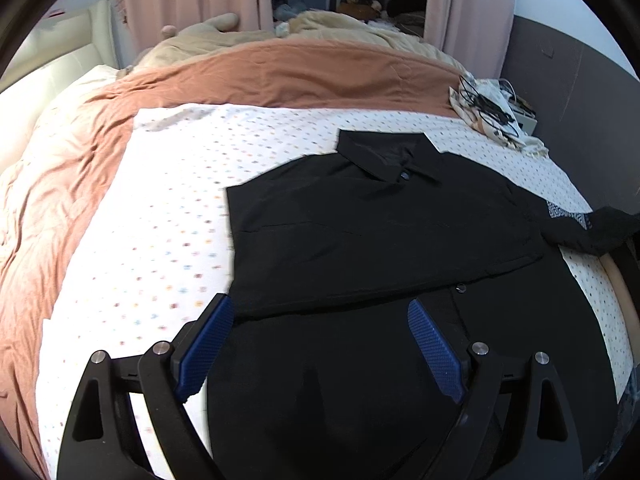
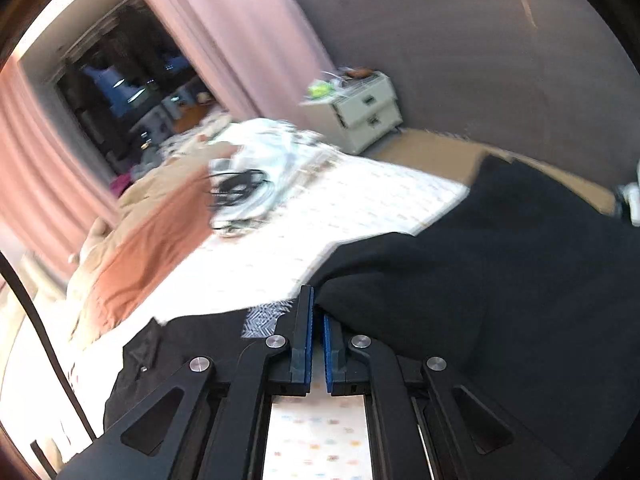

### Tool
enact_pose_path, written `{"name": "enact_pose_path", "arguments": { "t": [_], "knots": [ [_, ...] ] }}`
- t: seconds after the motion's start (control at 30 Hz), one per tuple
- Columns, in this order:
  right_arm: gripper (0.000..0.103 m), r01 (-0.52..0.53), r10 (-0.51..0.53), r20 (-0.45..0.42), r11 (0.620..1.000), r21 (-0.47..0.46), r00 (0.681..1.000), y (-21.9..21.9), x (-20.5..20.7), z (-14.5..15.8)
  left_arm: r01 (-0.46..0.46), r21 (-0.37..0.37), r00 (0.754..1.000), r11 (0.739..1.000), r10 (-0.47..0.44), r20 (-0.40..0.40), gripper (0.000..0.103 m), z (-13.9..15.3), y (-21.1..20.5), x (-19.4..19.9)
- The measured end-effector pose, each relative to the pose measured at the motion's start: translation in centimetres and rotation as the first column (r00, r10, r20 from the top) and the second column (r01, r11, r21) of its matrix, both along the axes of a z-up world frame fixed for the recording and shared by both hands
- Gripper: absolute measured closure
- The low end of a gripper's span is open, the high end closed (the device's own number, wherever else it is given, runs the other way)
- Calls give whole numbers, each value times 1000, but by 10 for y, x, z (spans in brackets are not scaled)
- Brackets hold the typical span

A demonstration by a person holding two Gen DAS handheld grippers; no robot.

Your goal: Fold large clothes

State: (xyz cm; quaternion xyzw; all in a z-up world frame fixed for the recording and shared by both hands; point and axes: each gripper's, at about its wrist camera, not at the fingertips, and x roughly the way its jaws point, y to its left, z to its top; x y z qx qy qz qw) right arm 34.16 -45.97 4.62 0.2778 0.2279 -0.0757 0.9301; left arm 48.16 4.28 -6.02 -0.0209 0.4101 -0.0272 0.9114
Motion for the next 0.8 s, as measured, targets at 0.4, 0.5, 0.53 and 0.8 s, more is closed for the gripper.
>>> {"name": "enact_pose_path", "arguments": {
  "t": [0.4,0.5,0.53,0.8],
  "knots": [
    [103,-239,259,86,951,-195,962,155,-21,97,-88,-19,994,996,89,57,12,27,84,-38],
    [103,-289,315,96,932,-217,944,182,-24,112,-113,-33,991,993,115,69,12,33,106,-44],
    [103,-306,334,98,925,-225,938,189,-22,115,-122,-37,990,992,124,72,12,34,112,-47],
    [103,-416,448,69,868,-271,891,232,-9,120,-163,-52,984,985,167,67,12,26,158,-65]
  ]
}}
